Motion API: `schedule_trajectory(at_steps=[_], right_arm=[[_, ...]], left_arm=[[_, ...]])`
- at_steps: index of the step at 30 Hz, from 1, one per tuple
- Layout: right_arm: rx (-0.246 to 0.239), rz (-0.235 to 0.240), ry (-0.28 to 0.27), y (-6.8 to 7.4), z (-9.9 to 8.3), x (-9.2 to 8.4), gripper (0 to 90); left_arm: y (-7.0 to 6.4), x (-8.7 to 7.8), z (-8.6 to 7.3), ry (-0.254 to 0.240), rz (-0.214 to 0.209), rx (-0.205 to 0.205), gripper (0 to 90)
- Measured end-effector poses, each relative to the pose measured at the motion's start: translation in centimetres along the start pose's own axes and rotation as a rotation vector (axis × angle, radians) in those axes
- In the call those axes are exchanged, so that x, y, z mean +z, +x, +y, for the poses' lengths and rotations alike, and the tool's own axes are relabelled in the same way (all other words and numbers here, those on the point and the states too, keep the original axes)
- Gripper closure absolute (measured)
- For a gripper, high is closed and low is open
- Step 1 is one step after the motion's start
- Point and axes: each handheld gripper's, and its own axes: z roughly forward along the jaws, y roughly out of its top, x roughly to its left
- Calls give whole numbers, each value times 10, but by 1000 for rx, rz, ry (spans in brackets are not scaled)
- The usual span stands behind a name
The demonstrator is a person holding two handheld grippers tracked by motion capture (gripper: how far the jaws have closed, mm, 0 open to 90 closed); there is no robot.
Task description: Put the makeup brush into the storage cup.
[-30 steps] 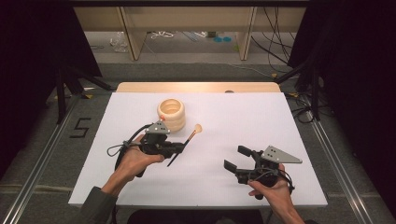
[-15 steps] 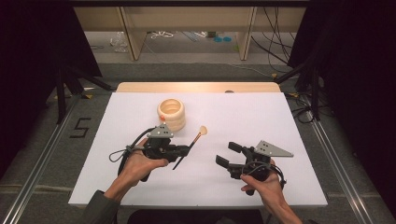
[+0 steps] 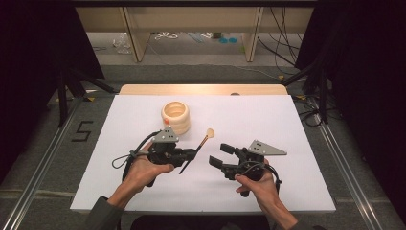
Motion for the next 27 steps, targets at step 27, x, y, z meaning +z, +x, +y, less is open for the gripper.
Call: schedule_trajectory(at_steps=[27], right_arm=[[86,65,-50,-4,12,26,495]], left_arm=[[-10,3,5,-35,2,16,834]])
